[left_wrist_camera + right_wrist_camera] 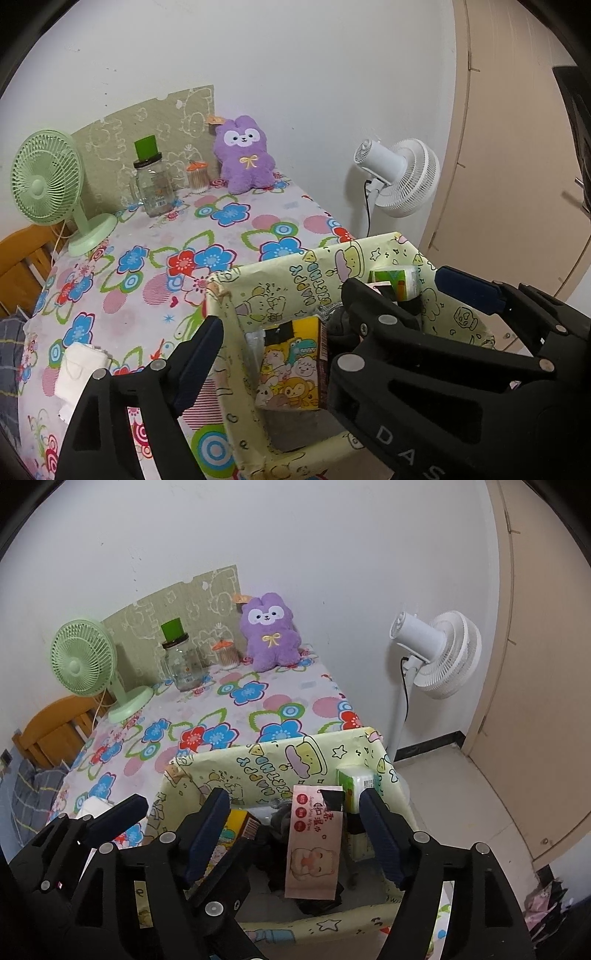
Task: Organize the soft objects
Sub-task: 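Lower the yellow pack into the paper box and open the left gripper, then lower the pink packet into the paper box and open the right gripper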
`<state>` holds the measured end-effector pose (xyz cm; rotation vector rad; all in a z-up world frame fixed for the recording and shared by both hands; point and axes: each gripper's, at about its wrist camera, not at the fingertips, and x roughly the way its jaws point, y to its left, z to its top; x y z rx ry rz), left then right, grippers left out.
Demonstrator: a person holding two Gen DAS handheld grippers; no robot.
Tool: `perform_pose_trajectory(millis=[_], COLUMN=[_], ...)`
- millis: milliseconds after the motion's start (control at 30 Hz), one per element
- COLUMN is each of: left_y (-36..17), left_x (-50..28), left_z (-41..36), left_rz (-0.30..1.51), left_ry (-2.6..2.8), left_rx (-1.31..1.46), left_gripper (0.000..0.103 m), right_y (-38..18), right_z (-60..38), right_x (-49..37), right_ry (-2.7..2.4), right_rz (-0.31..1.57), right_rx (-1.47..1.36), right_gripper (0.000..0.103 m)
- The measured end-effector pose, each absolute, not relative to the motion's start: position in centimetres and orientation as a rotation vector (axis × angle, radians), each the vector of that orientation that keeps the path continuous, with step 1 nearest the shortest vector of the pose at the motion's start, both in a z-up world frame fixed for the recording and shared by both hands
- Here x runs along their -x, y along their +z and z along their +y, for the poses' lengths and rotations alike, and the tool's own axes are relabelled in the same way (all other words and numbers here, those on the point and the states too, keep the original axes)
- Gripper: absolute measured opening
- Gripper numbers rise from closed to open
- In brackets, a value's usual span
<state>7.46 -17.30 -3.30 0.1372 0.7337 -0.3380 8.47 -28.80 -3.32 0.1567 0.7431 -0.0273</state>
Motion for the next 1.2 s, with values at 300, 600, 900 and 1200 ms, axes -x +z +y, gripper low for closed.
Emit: perform_pose_trajectory(millis=[300, 600, 900, 1200], left_y=[-2.3, -1.2, -0.3, 0.1], left_x=[-6.8, -6.1, -5.5, -5.4], left_z=[-15.7, -13.9, -11.9, -9.6], left_rz=[0.698, 0.669, 0.64, 0.625], left_ry=[-0.313, -0.301, -0.283, -0.262], left_rx=[-0.12, -0.11, -0.1, -0.091], left_gripper=[0.091, 0.092, 0.095, 0.097], right_y=[-1.9, -0.6, 0.6, 1.2], right_z=[-27.2, -25.5, -23.4, -20.9], right_x=[-7.8, -7.0, -6.4, -6.2], right_ry=[-0.021, -0.014, -0.007, -0.004], right_rz=[0.709, 0.674, 0.642, 0.626], right_rx=[-0.135, -0.123, -0.104, -0.086], right_gripper=[0.079, 0.084, 0.091, 0.096])
